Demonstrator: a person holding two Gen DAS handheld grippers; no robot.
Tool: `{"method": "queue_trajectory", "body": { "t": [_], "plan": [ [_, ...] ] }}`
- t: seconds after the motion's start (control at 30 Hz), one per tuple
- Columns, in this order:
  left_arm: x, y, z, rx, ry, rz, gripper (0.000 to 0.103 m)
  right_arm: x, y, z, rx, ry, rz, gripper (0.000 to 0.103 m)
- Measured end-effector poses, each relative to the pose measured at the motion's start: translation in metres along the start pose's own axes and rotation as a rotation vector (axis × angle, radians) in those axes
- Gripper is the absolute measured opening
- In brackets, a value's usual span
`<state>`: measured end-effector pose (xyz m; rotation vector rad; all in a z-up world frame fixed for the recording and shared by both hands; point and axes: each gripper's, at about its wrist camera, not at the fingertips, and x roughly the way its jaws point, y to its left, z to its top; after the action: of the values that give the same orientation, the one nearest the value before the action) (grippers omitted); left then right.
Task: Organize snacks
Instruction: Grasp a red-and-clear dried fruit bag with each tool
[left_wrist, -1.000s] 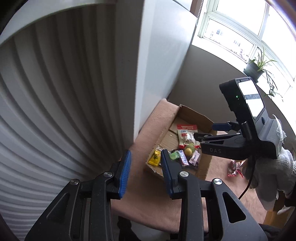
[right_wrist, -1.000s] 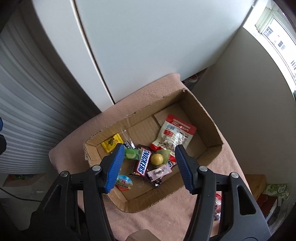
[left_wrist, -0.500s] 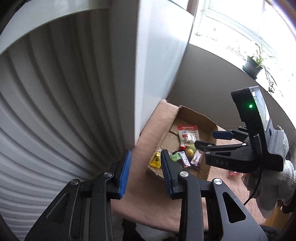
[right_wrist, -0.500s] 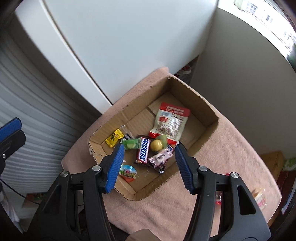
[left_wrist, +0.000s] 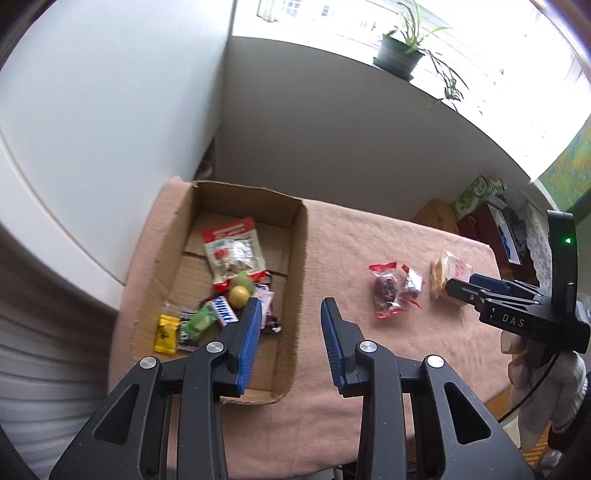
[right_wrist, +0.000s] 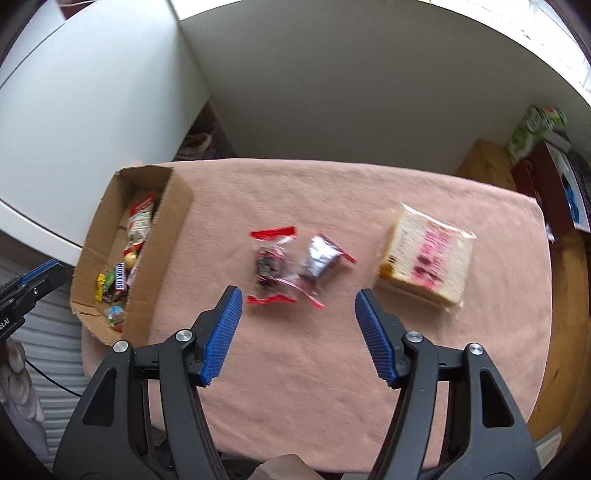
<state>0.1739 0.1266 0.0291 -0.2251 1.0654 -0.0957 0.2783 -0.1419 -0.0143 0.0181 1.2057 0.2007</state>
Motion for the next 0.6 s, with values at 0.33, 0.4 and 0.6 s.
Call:
{"method": "queue_trajectory", "body": {
  "t": [0.33,0.4,0.6],
  "plan": [
    [0.083,-0.067,-0.003,0.054,0.142,-0.089,0.032,0.042,-0.025,0.006,0.071,0.056,0.138,0.066],
    [0.096,-0.075,-0.006,0.047,0.162,-0.096,0.032,0.053,-0.019,0.013,0.093,0.078,0.176,0.066],
    [0.132,-0.083,-0.004,0.012,0.208,-0.112,0.033,0.082,-0.025,0.021,0.224,0.142,0.226,0.065]
  ]
}}
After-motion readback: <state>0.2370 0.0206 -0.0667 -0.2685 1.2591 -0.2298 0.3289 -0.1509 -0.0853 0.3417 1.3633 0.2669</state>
